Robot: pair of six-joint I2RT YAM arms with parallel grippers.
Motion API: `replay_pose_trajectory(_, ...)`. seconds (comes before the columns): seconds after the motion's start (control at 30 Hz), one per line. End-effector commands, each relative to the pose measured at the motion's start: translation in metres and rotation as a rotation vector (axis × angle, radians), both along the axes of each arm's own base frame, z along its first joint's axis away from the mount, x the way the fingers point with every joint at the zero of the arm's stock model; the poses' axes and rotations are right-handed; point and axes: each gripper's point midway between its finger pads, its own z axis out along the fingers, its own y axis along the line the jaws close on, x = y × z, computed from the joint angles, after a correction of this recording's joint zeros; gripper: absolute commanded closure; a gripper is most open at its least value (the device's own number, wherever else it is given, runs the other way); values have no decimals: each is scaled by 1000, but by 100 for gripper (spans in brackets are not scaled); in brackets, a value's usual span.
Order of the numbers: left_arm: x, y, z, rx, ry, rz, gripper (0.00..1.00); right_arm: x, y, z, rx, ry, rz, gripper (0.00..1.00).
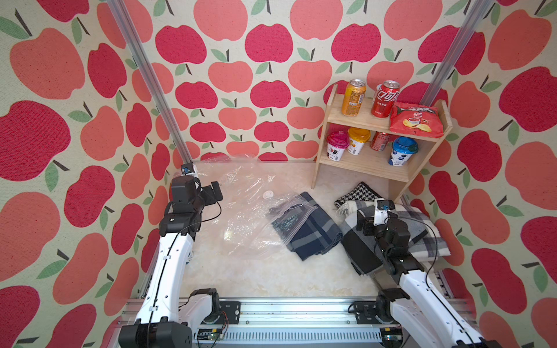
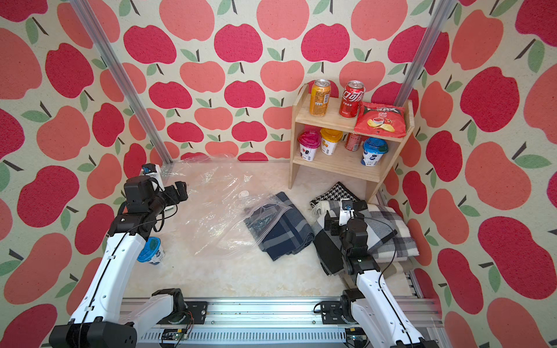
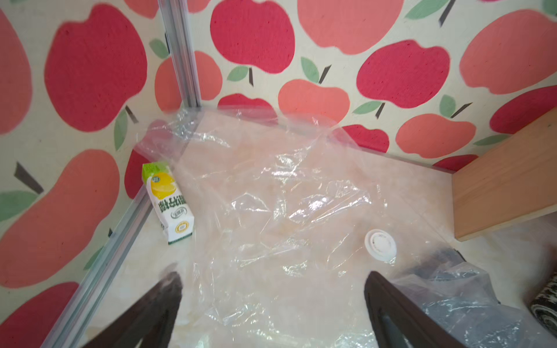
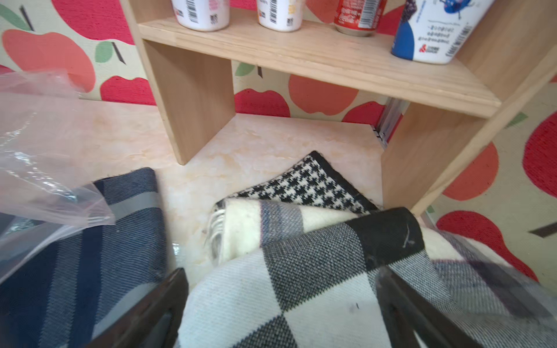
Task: Take the scarf out of the vacuum bag
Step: Reset both arms
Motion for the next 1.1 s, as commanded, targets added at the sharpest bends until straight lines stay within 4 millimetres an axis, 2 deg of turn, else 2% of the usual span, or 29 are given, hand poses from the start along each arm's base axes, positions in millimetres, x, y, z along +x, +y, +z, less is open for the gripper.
replay_pose_trajectory(0.0,13,-8,-22,43,-86,-26,2,8,-19,14,42,-113,-55,0)
replay_pose_trajectory(0.07,15,-4,-46,114,-100,-9,3,9,-29,6,62,-115,-86,0)
replay_pose_trajectory(0.13,17,1,-74,127,-71,18,2,9,-35,1,63,-122,-100,0)
replay_pose_trajectory(0.2,19,2,-93,105,-91,35,3,10,-38,-7,53,-120,-102,0)
replay_pose_trajectory(0.37,26,-7,-118,169,-140,-16,2,4,-56,-26,151,-104,-155,0)
replay_pose_trajectory(0.43,27,-8,-135,192,-128,-46,2,1,-56,-25,171,-144,-140,0)
replay_pose_trajectory(0.5,27,-11,-146,177,-137,-63,2,0,-52,-21,169,-182,-111,0)
replay_pose_trajectory(0.63,31,-30,-148,212,-182,-176,2,9,-39,-19,170,-201,-29,0)
replay_pose_trajectory(0.73,33,-38,-161,217,-212,-225,2,17,-36,-33,220,-186,-17,0)
replay_pose_trajectory(0.87,36,-54,-171,239,-188,-310,2,20,-22,-44,234,-209,63,0)
replay_pose_trajectory(1.0,45,-51,-177,225,-130,-304,2,32,13,-61,150,-158,209,0)
replay_pose_trajectory(1.07,48,-44,-178,184,-112,-292,2,43,16,-61,140,-141,214,0)
